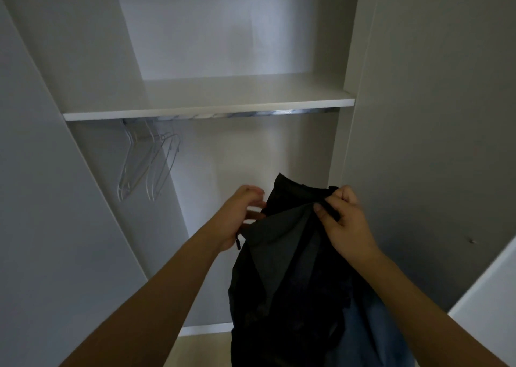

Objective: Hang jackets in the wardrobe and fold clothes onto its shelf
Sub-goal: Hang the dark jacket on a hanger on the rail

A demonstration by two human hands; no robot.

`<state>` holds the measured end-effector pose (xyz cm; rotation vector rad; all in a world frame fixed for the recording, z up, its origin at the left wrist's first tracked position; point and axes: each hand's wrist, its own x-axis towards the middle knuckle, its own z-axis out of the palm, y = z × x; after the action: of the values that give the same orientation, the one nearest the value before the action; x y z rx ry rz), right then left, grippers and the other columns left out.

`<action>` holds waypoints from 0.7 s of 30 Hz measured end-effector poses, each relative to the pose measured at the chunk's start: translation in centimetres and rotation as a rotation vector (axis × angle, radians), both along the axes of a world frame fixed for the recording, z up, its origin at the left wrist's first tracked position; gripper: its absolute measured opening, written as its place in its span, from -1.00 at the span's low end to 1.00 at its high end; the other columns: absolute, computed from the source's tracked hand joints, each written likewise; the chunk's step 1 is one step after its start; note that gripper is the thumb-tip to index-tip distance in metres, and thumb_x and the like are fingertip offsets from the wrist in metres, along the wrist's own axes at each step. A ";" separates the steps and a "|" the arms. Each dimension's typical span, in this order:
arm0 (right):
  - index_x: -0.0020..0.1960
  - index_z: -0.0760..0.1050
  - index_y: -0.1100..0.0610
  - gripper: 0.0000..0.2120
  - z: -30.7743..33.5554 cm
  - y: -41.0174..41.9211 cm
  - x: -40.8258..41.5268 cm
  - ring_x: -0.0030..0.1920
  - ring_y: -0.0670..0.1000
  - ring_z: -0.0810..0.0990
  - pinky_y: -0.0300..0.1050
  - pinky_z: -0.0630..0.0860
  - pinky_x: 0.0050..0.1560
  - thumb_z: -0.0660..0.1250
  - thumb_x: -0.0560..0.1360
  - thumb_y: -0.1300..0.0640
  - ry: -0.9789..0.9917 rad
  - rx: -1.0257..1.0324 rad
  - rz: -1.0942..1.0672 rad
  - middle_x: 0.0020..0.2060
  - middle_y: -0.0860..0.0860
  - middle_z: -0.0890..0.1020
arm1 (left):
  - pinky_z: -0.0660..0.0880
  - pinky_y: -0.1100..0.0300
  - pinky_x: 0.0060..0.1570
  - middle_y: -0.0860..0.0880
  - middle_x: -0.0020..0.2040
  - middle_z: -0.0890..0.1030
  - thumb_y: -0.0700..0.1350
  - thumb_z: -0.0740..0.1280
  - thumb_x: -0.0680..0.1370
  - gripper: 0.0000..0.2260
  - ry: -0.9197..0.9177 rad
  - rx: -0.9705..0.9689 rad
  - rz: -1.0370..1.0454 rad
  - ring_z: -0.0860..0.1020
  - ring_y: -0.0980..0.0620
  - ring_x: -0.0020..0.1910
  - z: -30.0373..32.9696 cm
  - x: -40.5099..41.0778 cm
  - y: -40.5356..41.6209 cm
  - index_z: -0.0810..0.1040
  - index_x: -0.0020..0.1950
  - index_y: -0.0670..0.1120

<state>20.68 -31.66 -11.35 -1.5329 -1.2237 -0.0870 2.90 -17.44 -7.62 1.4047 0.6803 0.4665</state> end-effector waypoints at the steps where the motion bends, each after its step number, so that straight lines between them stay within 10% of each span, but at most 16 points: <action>1: -0.29 0.42 0.05 -0.73 0.1 -0.1 0.1 -0.19 -0.20 0.41 -0.48 0.32 -0.07 0.35 0.52 0.28 0.009 0.001 0.002 -0.20 -0.15 0.33 | 0.50 0.05 0.02 -0.09 0.13 0.55 -0.10 0.26 0.56 -0.77 0.018 0.046 0.001 0.56 -0.08 0.05 0.5 0.4 0.1 0.48 0.22 0.04; 6: -0.27 0.49 0.23 -0.81 0.1 -0.1 0.3 -0.19 -0.18 0.41 -0.45 0.35 -0.06 0.35 0.52 0.29 0.025 -0.005 -0.001 -0.19 -0.08 0.35 | 0.42 0.22 0.07 0.02 0.30 0.37 -0.21 0.31 0.56 -0.49 -0.015 0.379 -0.067 0.44 0.05 0.21 2.7 1.8 0.1 0.27 0.40 0.20; 11: -0.35 0.41 0.19 -0.71 0.4 0.0 0.5 -0.22 -0.23 0.40 -0.49 0.33 -0.09 0.34 0.53 0.30 0.107 0.022 -0.042 -0.22 -0.09 0.33 | 0.41 0.31 -0.07 0.06 0.09 0.47 -0.08 0.29 0.58 -0.80 -0.169 0.515 0.084 0.49 0.12 0.02 2.5 2.1 0.1 0.37 0.15 0.14; 13: -0.38 0.36 0.10 -0.66 0.5 0.0 0.6 -0.23 -0.25 0.40 -0.51 0.33 -0.09 0.33 0.54 0.27 0.142 0.045 -0.064 -0.22 -0.11 0.32 | 0.43 0.23 -0.12 -0.01 -0.05 0.49 0.07 0.26 0.59 -0.87 -0.116 0.465 0.215 0.49 0.06 -0.14 1.5 1.7 -0.1 0.40 0.00 0.04; 21: -0.39 0.32 0.03 -0.62 0.8 0.5 0.4 -0.24 -0.28 0.40 -0.54 0.32 -0.12 0.33 0.55 0.24 0.139 0.072 -0.119 -0.23 -0.10 0.32 | 0.44 0.15 -0.20 -0.13 -0.34 0.60 0.59 -0.23 0.35 -0.11 0.456 -0.090 -0.048 0.51 -0.02 -0.34 -0.2 -1.1 -0.5 0.54 -0.33 -0.12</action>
<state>21.08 -31.20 -10.54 -1.5225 -1.0096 -0.1000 1.79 -17.99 -7.77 1.4500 1.0183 0.0713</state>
